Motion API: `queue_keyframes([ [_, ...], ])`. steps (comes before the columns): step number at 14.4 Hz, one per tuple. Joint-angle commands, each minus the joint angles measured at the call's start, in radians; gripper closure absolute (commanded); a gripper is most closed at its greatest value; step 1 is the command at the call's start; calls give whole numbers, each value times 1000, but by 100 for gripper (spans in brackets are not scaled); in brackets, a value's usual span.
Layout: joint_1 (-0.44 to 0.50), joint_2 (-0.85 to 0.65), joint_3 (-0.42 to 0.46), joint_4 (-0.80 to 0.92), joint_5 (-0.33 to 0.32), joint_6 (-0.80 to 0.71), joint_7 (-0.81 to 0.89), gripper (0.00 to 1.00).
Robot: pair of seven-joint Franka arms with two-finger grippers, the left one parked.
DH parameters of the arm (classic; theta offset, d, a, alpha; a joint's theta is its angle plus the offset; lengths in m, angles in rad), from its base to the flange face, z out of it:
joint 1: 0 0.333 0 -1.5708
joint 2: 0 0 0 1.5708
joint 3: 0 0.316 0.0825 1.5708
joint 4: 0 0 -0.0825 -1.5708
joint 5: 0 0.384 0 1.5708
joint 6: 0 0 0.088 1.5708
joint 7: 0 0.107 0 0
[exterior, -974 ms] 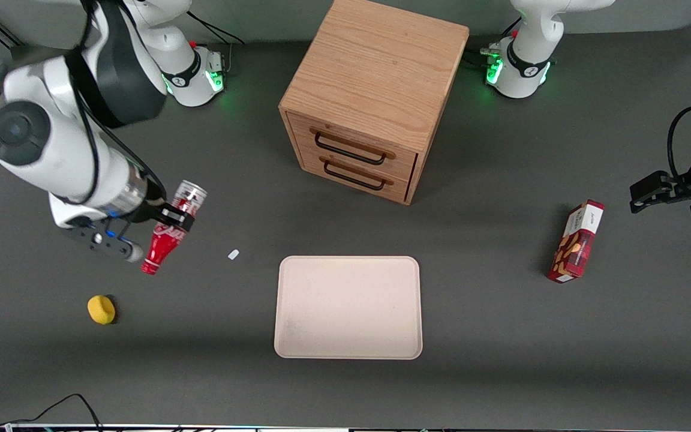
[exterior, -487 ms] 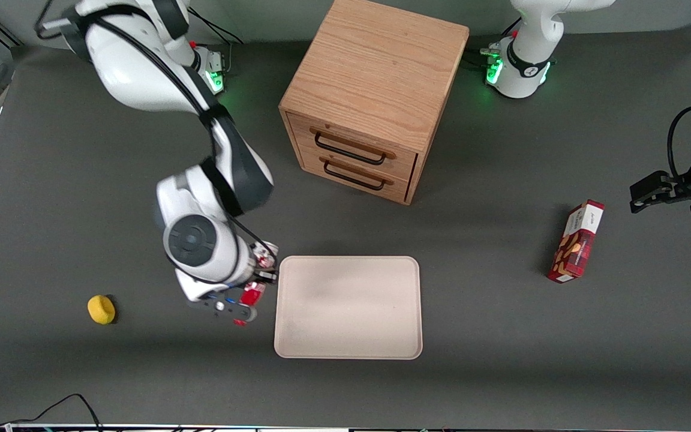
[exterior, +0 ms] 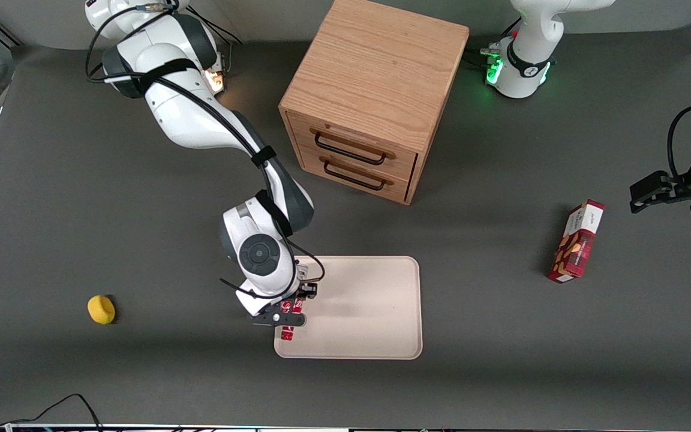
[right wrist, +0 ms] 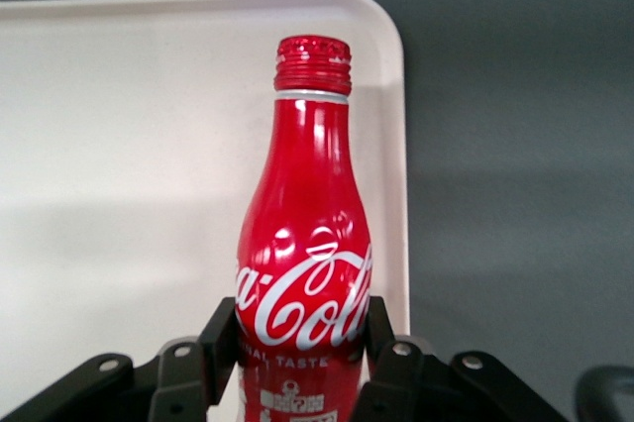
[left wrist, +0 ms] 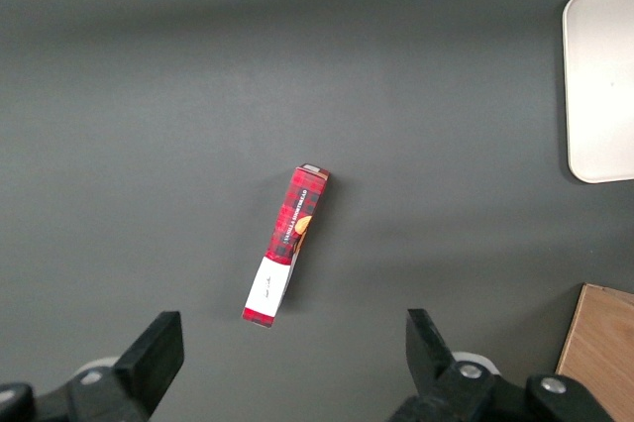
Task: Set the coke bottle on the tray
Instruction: 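Carry the upright bottle over the cream tray, then lower the bottle onto the tray surface with the right gripper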
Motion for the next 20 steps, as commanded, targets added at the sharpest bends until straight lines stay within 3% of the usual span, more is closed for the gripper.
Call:
queue_keyframes([
  [1,9,29,-15,50,-19,12,-64,100],
  [9,-24,49,-7,46,-13,37,-150,100],
  [10,-24,49,-6,47,-12,37,-149,95],
  [11,-24,49,-6,46,-12,38,-138,65],
  [12,-26,49,-6,46,-12,38,-137,47],
  [13,-21,49,-7,46,-13,38,-135,14],
  [14,-21,49,-7,44,-12,38,-134,0],
  [20,-20,45,-7,44,-10,35,-132,0],
])
